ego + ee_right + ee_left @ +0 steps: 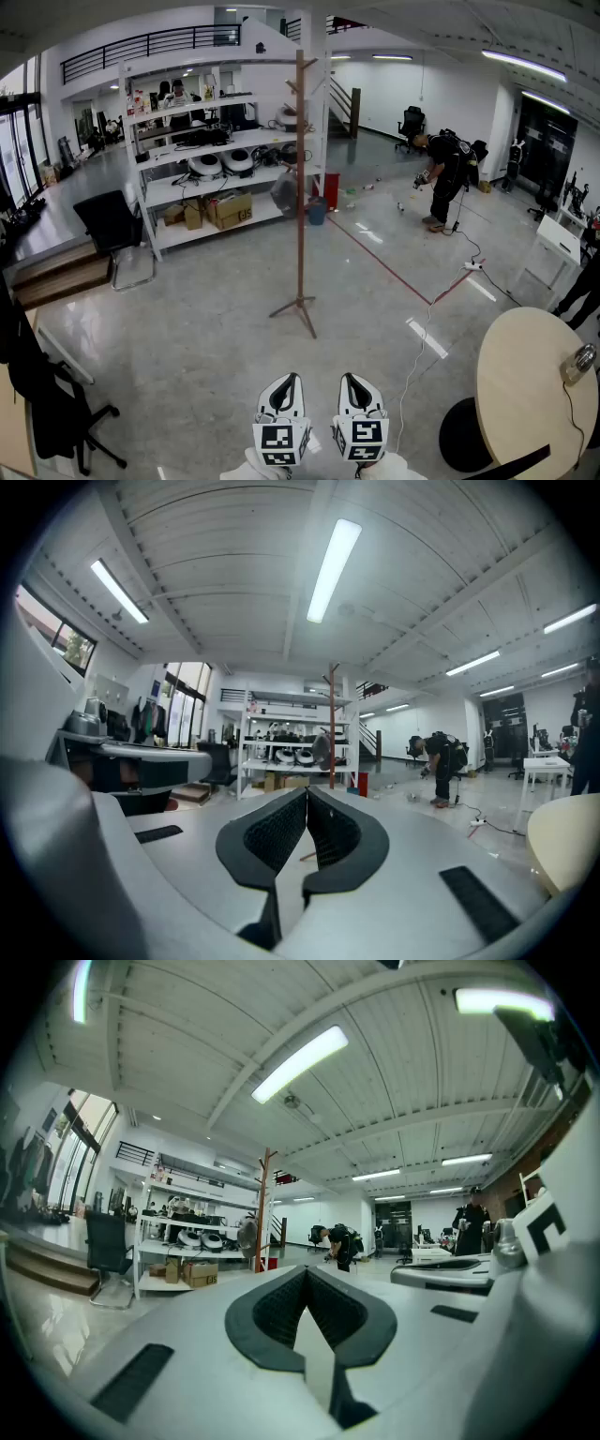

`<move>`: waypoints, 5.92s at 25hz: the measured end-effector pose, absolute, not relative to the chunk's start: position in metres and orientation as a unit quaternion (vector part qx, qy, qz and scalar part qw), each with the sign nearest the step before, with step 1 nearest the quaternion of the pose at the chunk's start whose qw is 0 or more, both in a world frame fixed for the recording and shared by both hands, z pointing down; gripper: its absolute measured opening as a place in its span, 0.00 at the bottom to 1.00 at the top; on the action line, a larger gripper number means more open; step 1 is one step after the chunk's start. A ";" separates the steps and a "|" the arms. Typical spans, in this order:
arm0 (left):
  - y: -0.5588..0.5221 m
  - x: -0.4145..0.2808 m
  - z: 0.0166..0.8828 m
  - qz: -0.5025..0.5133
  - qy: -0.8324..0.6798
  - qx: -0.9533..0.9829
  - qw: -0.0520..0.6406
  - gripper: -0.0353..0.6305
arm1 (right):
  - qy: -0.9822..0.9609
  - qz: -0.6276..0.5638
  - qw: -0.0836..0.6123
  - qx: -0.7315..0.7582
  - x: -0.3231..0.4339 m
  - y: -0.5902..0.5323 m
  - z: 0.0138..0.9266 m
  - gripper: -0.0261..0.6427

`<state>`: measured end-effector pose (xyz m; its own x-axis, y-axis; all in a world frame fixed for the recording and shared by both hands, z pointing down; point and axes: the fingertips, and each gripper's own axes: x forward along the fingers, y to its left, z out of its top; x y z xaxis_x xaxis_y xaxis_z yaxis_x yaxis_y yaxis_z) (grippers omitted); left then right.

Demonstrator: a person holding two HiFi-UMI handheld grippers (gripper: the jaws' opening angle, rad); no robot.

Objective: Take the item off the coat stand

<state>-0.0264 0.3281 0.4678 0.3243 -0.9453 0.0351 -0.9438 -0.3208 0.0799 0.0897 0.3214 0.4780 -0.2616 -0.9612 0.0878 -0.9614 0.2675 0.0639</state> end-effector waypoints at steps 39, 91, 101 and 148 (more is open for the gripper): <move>0.091 -0.041 0.468 -0.006 -0.563 0.826 0.034 0.06 | -0.778 0.020 0.039 0.626 0.076 0.083 0.485 0.06; -0.186 -0.020 0.496 0.006 -0.610 0.791 0.048 0.06 | -0.807 0.026 0.061 0.587 0.107 -0.205 0.508 0.06; -0.251 -0.024 0.490 0.003 -0.597 0.801 0.048 0.05 | -0.805 0.016 0.050 0.591 0.093 -0.269 0.497 0.06; -0.413 -0.134 0.472 0.057 -0.663 0.746 -0.023 0.50 | -0.802 0.028 0.056 0.595 0.079 -0.406 0.502 0.06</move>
